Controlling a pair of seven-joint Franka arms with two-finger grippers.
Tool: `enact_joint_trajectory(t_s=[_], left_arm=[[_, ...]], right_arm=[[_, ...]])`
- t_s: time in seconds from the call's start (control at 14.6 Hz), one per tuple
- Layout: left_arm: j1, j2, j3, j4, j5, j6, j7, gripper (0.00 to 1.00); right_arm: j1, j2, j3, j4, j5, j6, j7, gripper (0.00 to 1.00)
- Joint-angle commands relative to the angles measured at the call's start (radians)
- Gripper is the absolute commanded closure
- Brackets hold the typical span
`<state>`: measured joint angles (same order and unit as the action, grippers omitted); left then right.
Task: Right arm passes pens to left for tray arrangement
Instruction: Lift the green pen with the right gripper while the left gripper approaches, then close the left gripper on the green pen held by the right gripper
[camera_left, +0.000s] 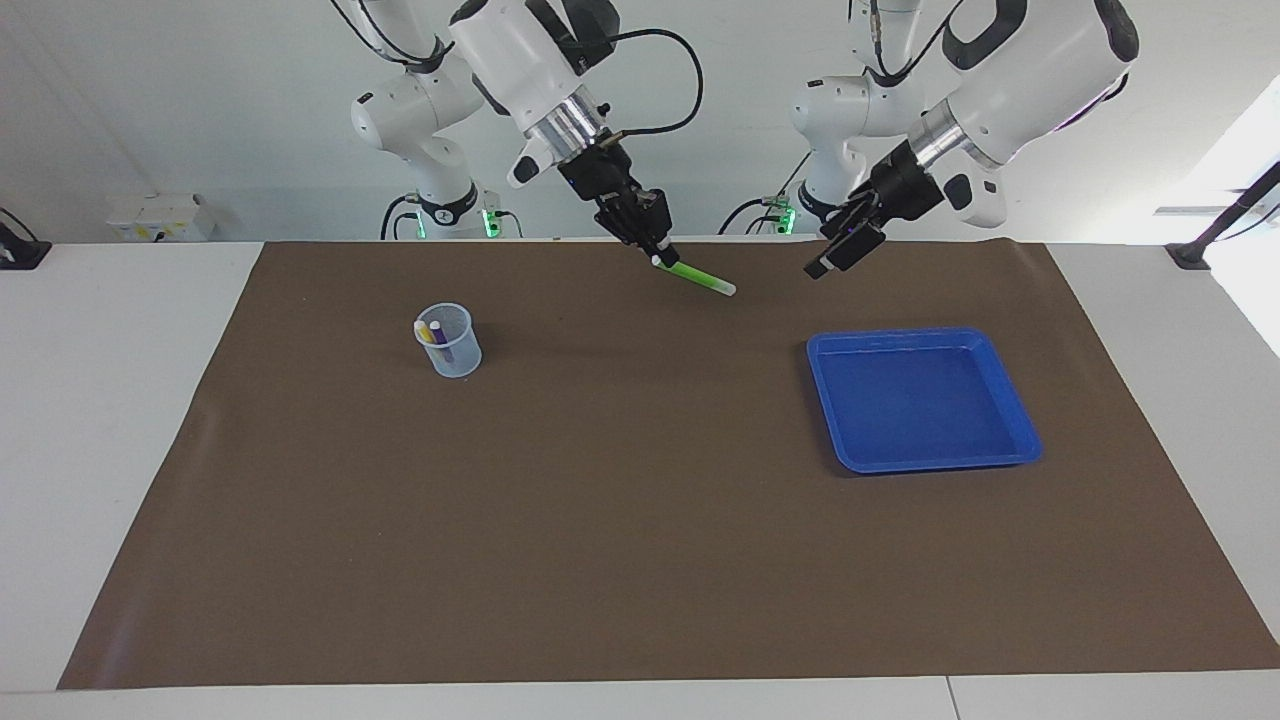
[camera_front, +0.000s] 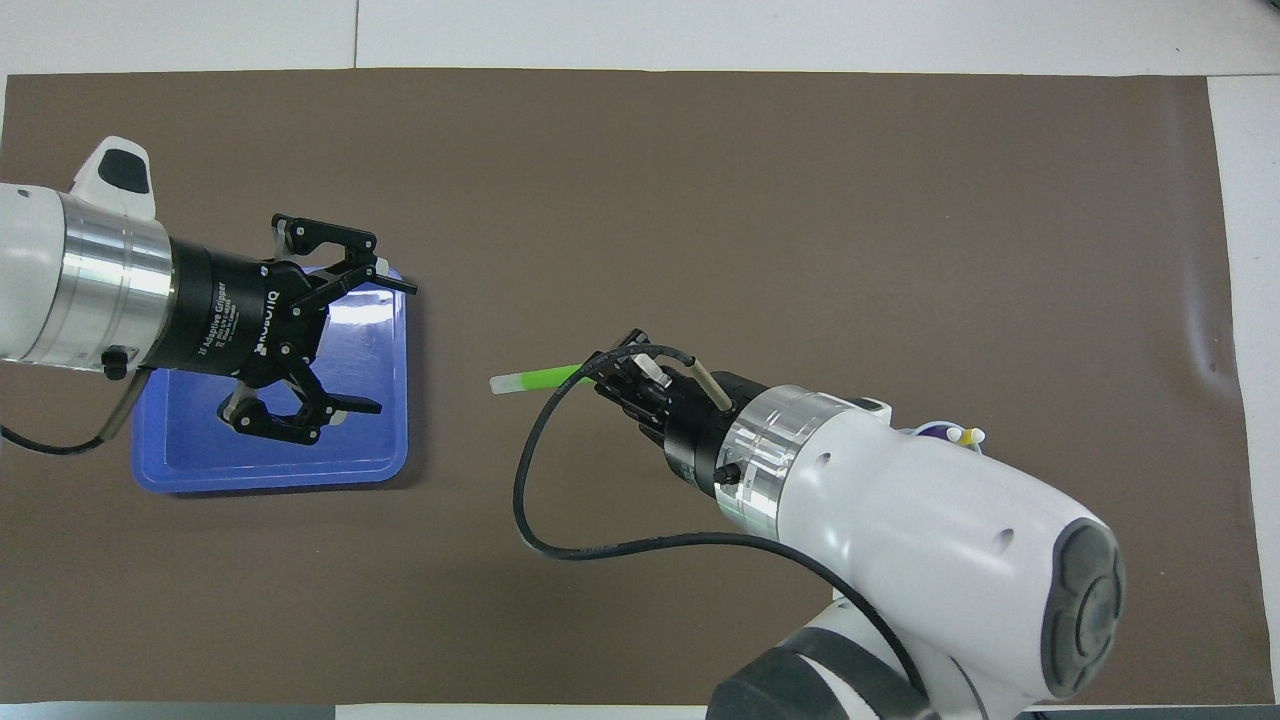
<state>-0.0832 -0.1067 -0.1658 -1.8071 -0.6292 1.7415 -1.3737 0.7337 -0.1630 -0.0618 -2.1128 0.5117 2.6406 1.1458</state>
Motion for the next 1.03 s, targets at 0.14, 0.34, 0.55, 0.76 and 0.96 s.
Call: enact_joint_trajectory(t_s=[0.14, 0.34, 0.55, 0.76, 0.96], left_arm=[[-0.095, -0.113, 0.012, -0.181, -0.049, 0.176, -0.304, 0.0], [-0.119, -0.137, 0.0, -0.221, -0.041, 0.223, -0.358, 0.0], [-0.115, -0.195, 0.0, -0.27, -0.033, 0.202, -0.361, 0.0], [-0.107, -0.278, -0.001, -0.349, 0.038, 0.185, -0.379, 0.0], [-0.112, -0.367, -0.058, -0.506, 0.043, 0.347, -0.407, 0.0]], right_arm=[[0.09, 0.028, -0.003, -0.021, 0.027, 0.099, 0.075, 1.0], [0.139, 0.057, -0.003, -0.023, 0.027, 0.15, 0.097, 1.0], [0.138, 0.057, -0.003, -0.021, 0.027, 0.15, 0.097, 1.0], [0.136, 0.059, -0.003, -0.023, 0.027, 0.145, 0.086, 1.0], [0.13, 0.059, -0.003, -0.023, 0.027, 0.144, 0.083, 1.0]])
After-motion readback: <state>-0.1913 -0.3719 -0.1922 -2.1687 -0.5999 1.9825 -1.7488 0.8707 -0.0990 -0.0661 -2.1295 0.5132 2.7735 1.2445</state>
